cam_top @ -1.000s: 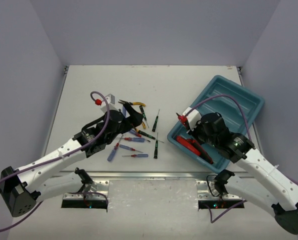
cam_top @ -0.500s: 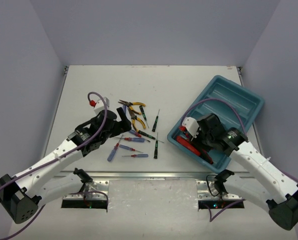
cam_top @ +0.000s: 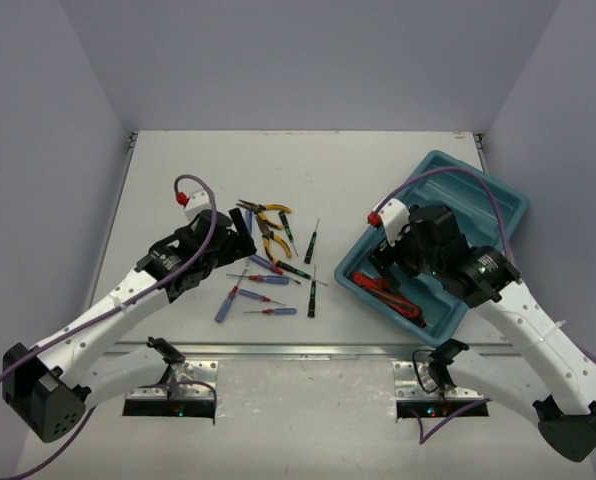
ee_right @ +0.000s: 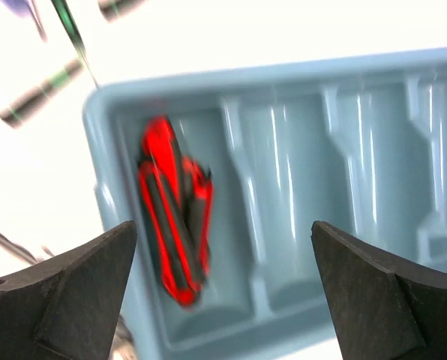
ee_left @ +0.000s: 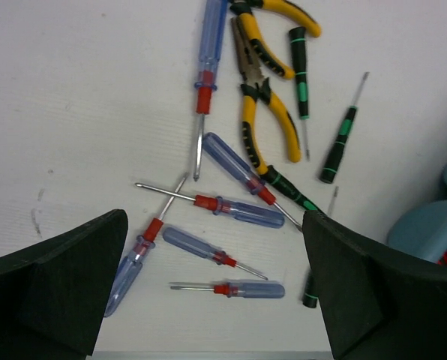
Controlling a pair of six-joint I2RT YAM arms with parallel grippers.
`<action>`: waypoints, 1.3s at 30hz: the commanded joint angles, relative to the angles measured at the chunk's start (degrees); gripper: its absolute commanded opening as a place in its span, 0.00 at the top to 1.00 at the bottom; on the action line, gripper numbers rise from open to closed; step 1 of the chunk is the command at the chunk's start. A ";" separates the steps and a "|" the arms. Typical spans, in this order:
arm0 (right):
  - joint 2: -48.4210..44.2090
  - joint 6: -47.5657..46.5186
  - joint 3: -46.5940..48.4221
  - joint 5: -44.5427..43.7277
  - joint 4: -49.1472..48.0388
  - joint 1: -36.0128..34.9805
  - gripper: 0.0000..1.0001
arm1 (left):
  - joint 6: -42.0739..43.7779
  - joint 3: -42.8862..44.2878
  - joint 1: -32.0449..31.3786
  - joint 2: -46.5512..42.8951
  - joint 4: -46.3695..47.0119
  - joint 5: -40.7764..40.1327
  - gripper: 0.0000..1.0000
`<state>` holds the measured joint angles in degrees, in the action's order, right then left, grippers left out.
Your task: Sort the tools into containers
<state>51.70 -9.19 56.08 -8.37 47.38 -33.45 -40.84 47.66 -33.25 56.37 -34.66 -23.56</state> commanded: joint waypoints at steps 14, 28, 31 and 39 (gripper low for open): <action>-5.43 27.88 -3.18 12.04 -16.50 0.23 0.04 | 15.86 19.69 14.15 40.45 11.59 8.91 0.07; -3.64 26.31 -3.68 17.87 -13.21 0.23 0.27 | 14.72 26.26 15.05 55.41 9.62 7.52 0.55; -3.92 26.55 -3.76 18.37 -13.94 0.16 0.25 | 13.88 25.72 15.20 57.06 9.12 5.03 0.61; -4.94 31.14 -6.17 21.57 -19.42 0.14 0.18 | 10.77 20.82 15.67 50.52 11.82 7.49 1.00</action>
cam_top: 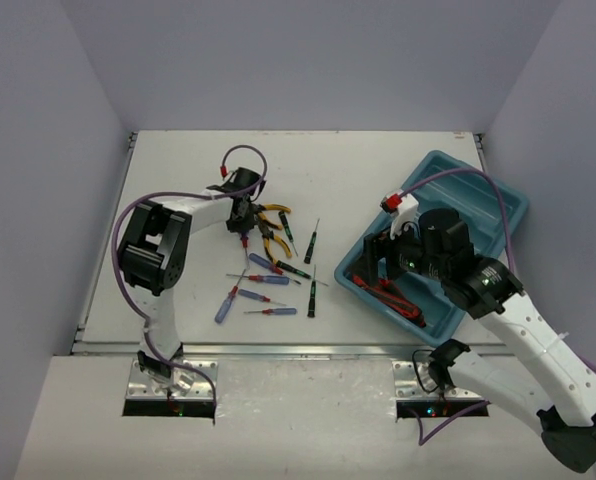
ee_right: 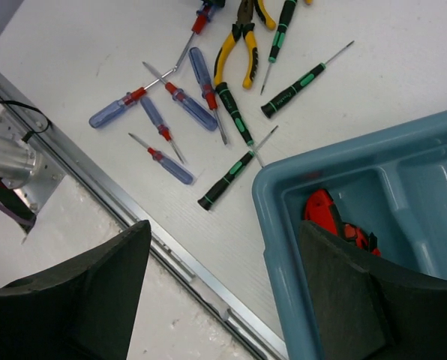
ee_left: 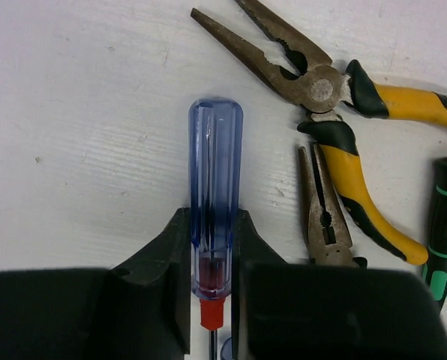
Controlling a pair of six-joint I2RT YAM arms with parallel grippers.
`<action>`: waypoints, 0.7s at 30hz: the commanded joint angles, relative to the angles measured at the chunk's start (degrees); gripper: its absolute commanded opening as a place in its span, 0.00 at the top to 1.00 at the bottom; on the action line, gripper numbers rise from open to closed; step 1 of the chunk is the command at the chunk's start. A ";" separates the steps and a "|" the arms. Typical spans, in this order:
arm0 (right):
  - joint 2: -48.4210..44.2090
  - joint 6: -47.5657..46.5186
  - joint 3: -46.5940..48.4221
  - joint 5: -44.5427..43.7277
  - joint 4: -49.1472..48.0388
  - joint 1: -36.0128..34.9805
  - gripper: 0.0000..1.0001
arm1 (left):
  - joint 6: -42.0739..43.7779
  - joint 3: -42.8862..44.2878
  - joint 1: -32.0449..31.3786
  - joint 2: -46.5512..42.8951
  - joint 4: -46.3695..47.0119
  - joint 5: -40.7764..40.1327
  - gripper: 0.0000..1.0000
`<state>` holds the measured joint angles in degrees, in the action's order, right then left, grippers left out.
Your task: Sort the tools into containers
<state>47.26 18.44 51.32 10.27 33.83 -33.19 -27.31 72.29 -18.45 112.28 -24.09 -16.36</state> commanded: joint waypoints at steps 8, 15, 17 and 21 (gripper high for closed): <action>5.09 10.60 -6.85 18.97 -22.09 -0.12 0.01 | -8.13 -17.20 0.14 -36.52 11.28 5.36 1.00; 14.51 14.19 -3.31 24.20 -34.04 -2.51 0.01 | -12.41 -22.69 -3.21 -51.86 20.74 23.73 1.00; 17.45 14.27 -1.04 23.04 -36.98 -4.93 0.01 | -15.33 -24.81 -5.14 -54.33 23.49 26.85 1.00; 21.22 14.89 2.75 21.62 -40.68 -8.17 0.11 | -18.09 -25.29 -11.20 -57.10 27.69 26.51 1.00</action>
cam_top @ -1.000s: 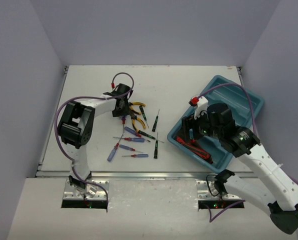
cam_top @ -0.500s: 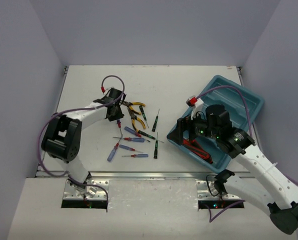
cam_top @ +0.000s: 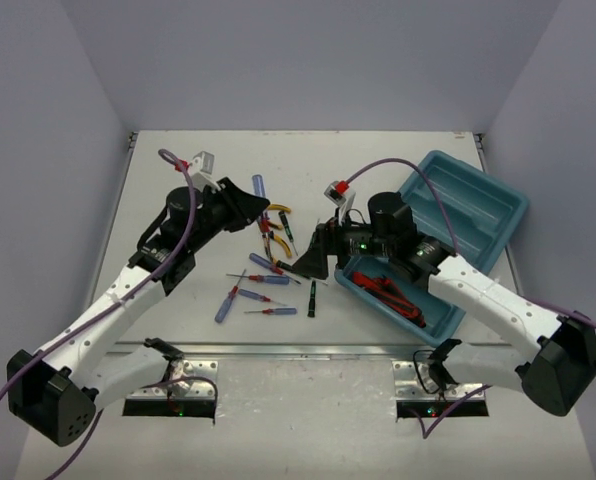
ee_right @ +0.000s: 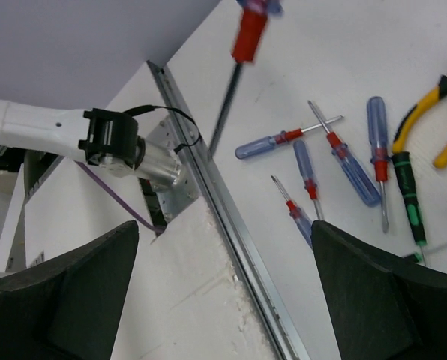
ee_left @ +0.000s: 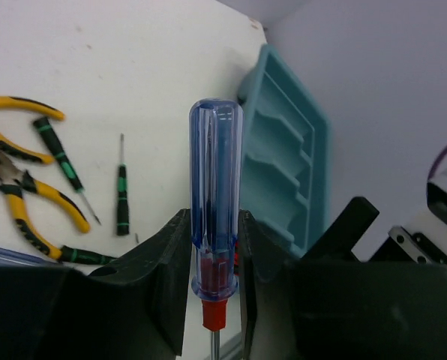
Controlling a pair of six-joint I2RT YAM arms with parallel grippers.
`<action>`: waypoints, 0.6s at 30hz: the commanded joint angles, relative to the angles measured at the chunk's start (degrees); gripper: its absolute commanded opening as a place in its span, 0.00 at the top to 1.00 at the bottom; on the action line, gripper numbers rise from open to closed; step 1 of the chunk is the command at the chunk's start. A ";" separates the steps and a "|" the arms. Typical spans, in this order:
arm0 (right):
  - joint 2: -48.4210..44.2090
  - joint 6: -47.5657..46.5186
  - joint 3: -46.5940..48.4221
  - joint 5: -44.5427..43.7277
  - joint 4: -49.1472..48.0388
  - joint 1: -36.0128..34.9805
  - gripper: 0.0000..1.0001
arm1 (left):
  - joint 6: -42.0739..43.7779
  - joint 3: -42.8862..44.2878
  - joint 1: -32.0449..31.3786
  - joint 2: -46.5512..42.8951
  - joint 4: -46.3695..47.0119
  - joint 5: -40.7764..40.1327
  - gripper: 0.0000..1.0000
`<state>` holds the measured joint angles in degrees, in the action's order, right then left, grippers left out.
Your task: Sort the tools into containers
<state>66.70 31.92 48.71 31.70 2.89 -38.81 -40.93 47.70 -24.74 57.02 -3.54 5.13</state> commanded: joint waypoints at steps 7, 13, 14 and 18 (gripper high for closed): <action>8.67 3.23 9.08 -3.65 -13.81 -6.15 0.34 | -10.99 -4.83 -9.18 -4.93 14.80 6.52 1.00; 8.21 3.75 8.40 -11.64 -13.59 -6.56 1.00 | -11.91 -7.20 -9.89 -6.42 15.86 5.82 1.00; 7.56 3.55 8.14 -13.45 -12.86 -6.54 1.00 | -11.55 -7.18 -9.89 -6.83 15.42 5.34 1.00; 6.37 -5.33 11.83 -20.64 -0.91 -6.29 1.00 | -6.65 -2.18 -9.89 -7.16 7.77 -0.21 0.24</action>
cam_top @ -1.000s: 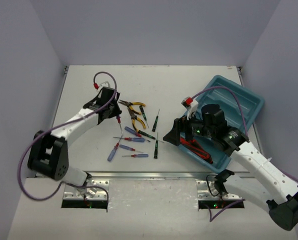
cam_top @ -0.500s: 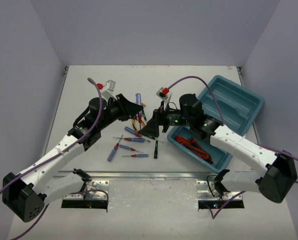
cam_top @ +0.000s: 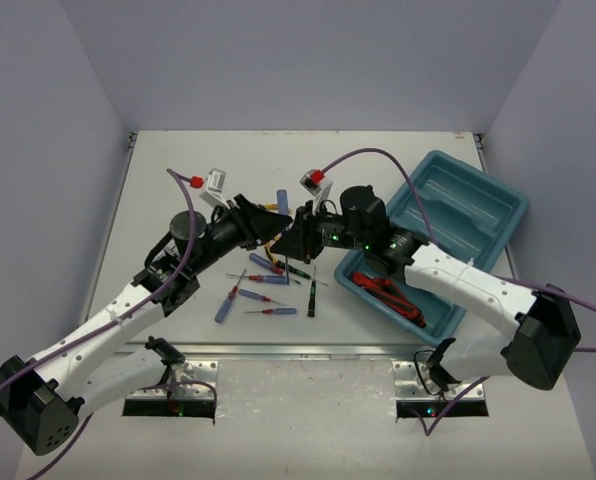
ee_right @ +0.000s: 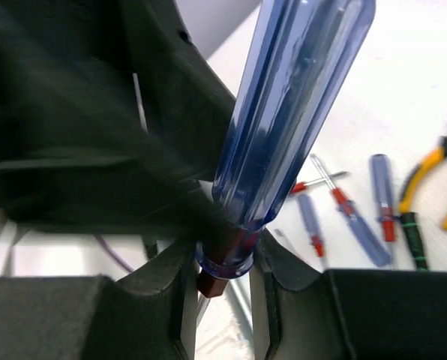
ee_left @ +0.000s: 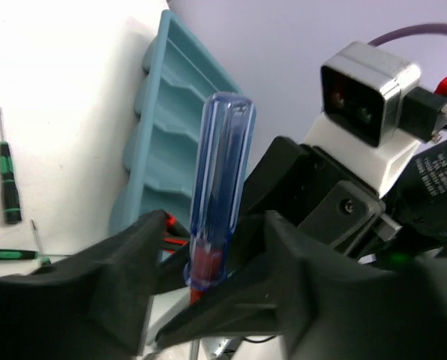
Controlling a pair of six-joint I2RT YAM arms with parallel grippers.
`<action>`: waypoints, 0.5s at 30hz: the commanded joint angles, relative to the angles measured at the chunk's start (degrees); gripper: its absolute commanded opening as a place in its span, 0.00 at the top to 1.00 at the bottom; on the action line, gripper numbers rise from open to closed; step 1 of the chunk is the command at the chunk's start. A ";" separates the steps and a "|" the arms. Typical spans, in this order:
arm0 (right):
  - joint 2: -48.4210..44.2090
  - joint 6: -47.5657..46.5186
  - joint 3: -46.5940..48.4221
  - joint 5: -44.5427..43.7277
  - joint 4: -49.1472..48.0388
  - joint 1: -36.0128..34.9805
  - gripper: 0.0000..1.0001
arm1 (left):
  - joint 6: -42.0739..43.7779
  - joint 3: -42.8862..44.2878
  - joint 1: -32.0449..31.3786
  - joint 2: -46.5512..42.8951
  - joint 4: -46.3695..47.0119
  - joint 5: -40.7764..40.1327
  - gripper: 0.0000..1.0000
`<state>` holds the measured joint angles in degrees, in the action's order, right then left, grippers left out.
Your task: Sort the tools into containers
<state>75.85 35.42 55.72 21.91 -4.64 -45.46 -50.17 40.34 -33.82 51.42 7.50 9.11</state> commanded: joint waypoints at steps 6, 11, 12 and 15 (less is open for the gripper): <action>-8.33 -41.12 4.98 -24.72 30.77 3.85 1.00 | 8.62 19.57 -0.72 0.57 -35.10 -27.49 0.00; -17.50 -61.56 -9.84 -34.18 31.43 13.19 1.00 | 12.57 21.70 -0.72 -0.95 -41.16 -30.48 0.00; -17.51 -62.50 -10.91 -35.29 31.31 15.58 1.00 | 13.06 21.48 -0.67 -1.01 -41.66 -30.28 0.00; -15.92 -64.86 -11.16 -37.64 31.27 19.61 1.00 | 14.08 20.50 -0.63 -0.74 -42.83 -28.57 0.00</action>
<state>58.26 -16.98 45.14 -8.24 26.16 -30.37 -39.74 60.89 -34.20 50.40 -29.44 -17.71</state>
